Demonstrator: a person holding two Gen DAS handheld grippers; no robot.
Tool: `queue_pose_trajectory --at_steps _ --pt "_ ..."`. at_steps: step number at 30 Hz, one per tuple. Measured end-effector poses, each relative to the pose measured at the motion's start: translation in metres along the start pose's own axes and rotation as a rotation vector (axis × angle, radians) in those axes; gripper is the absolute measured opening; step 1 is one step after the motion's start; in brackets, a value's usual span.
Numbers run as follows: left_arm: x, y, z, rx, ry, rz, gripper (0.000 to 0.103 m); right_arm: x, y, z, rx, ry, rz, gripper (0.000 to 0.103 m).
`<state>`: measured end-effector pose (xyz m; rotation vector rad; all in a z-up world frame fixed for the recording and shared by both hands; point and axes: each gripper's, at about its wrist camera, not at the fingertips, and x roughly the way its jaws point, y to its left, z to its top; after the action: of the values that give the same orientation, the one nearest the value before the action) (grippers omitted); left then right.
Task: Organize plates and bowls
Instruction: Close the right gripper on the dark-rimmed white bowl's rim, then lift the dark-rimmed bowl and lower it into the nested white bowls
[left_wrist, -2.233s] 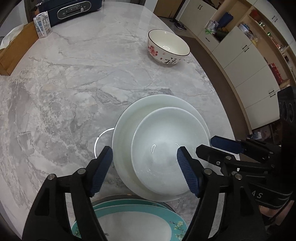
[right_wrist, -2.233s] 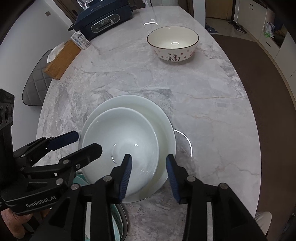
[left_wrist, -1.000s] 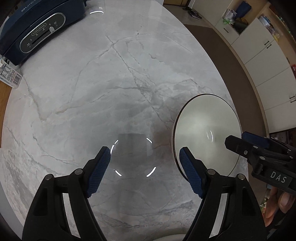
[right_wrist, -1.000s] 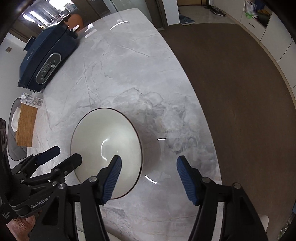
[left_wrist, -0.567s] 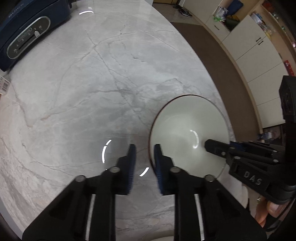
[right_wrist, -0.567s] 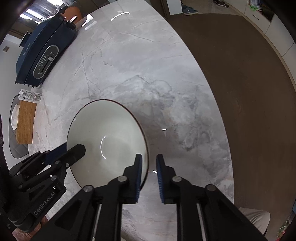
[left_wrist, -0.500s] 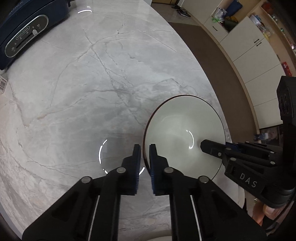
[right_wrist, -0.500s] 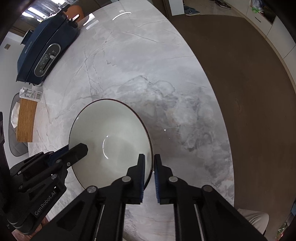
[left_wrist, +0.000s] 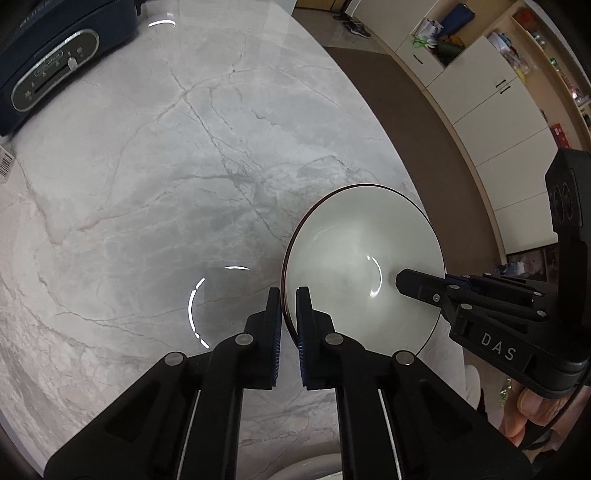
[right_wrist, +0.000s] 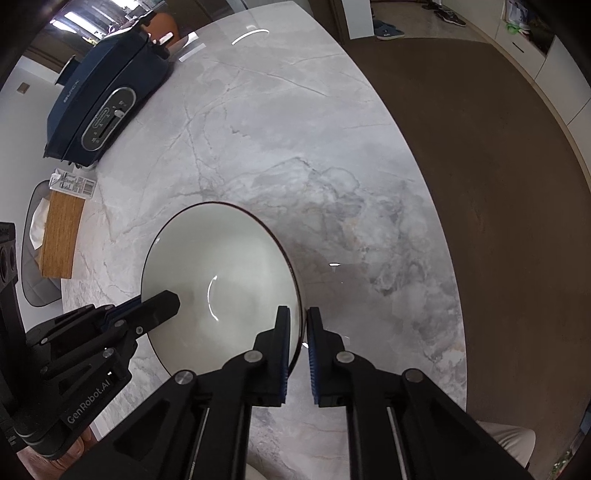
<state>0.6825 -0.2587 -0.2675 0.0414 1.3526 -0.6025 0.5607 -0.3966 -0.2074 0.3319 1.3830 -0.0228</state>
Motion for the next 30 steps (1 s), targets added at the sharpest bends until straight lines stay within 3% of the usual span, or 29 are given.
queue_pose_trajectory --at_steps 11,19,30 --pt "-0.052 -0.005 -0.032 0.023 -0.045 0.004 0.007 -0.038 0.023 -0.026 -0.05 -0.03 0.018 0.011" --pt "-0.095 -0.011 -0.081 0.028 -0.077 0.004 0.007 -0.066 0.044 -0.067 -0.101 -0.047 0.025 0.011" --pt "-0.121 -0.016 -0.169 0.004 -0.064 -0.01 0.008 -0.078 0.058 -0.135 -0.142 -0.023 0.044 0.012"
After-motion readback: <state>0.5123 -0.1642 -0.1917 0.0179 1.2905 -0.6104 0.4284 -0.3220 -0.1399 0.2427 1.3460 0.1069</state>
